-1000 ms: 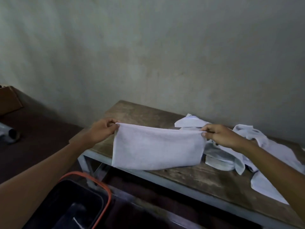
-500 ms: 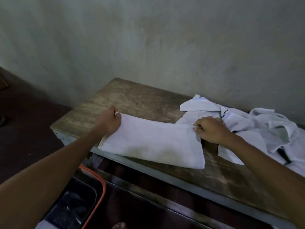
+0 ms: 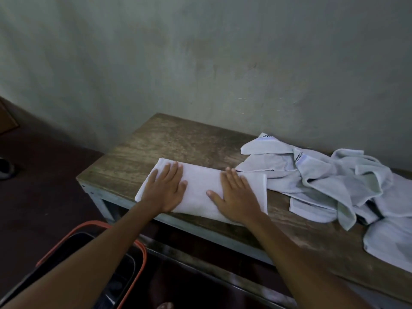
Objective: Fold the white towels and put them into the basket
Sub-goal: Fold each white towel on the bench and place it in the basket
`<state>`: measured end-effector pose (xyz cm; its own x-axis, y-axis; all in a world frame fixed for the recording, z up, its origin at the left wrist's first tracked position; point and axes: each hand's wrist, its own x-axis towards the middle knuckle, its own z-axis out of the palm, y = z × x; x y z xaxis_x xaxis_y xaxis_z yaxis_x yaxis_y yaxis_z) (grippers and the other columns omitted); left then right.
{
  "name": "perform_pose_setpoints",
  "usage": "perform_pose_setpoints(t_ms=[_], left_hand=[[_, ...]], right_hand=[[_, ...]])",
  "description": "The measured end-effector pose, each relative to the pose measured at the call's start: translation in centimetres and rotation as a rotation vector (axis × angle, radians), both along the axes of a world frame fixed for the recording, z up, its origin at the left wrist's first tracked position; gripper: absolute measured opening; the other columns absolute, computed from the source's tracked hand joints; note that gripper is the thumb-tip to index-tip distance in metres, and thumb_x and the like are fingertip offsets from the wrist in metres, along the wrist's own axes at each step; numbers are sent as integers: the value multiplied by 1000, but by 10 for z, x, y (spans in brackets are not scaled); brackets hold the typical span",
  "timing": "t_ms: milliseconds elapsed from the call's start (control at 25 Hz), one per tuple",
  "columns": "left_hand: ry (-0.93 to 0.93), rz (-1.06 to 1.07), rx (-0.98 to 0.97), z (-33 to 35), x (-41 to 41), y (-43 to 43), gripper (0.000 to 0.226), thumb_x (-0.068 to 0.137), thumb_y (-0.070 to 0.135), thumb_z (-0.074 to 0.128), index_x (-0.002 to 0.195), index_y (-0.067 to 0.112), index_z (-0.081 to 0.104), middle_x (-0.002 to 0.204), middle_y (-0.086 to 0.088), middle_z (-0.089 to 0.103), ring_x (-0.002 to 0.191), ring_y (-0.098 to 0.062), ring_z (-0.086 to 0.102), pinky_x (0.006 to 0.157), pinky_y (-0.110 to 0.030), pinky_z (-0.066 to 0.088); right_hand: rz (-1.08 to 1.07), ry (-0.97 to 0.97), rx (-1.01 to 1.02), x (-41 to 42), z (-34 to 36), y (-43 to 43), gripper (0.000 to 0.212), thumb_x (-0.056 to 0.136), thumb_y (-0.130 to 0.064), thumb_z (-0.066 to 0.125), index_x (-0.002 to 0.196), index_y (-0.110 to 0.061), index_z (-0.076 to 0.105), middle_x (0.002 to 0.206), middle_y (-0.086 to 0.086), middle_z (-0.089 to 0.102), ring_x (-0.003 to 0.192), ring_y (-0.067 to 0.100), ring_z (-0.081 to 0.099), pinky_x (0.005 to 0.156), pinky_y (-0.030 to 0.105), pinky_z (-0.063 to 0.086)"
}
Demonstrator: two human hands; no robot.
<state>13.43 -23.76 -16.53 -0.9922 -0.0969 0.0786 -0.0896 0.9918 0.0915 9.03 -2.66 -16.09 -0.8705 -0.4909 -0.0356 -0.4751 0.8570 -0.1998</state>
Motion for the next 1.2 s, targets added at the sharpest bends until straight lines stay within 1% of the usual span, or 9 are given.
perform_pose_setpoints(t_ms=[280,440,520,640,760,880,1040,1120,1200], left_hand=[[-58,98,59,-2,-5,-20,61,97,48,16,150,20,9,159,4,4,146,-13,0,116,-53,5],[30,117,-103,8,2,-8,70,90,45,-1,146,12,26,156,-5,21,145,-20,16,114,-57,-1],[187,-35,-95,17,20,31,72,86,43,4,133,11,48,145,-8,43,137,-21,35,114,-56,4],[364,-348,101,19,61,111,48,87,47,36,115,20,64,119,1,64,114,-16,57,111,-46,25],[320,-549,124,17,79,159,48,74,56,53,106,23,66,97,7,66,88,-15,63,87,-34,48],[265,-566,110,13,71,168,45,63,54,64,98,26,67,87,6,62,77,-18,61,66,-28,48],[302,-616,176,7,65,164,38,56,39,78,90,25,68,81,5,62,69,-17,60,56,-21,46],[348,-655,135,8,66,164,34,56,32,80,87,23,69,79,4,61,67,-16,59,53,-21,45],[396,-665,168,8,68,163,23,62,25,76,83,21,68,76,3,61,65,-16,58,48,-22,46]], right_hand=[[-236,88,57,1,1,36,85,88,-69,10,151,-13,-3,160,3,-7,147,15,-9,119,43,-7],[-226,168,147,19,3,57,92,79,-69,-4,150,-12,13,158,3,16,145,18,13,113,46,-8],[-190,203,142,19,13,68,76,88,-65,12,143,-15,29,148,3,35,136,21,29,110,47,-1],[-153,149,110,5,42,79,45,95,-49,30,122,-20,51,129,2,52,123,23,39,103,46,17],[-114,-29,124,-4,59,86,35,94,-43,38,113,-23,58,123,2,55,121,25,37,94,44,21],[-114,-135,99,-8,61,92,23,91,-42,46,93,-23,59,112,3,58,116,26,40,95,46,23],[-120,-164,104,-14,61,97,22,87,-36,53,92,-18,64,99,3,62,103,24,48,94,44,26],[-141,-222,68,-16,63,104,26,86,-36,55,70,-15,55,75,2,56,82,21,52,84,39,31],[-163,-330,-16,-20,66,108,30,86,-35,56,67,-15,46,69,2,46,71,19,48,70,34,31]])
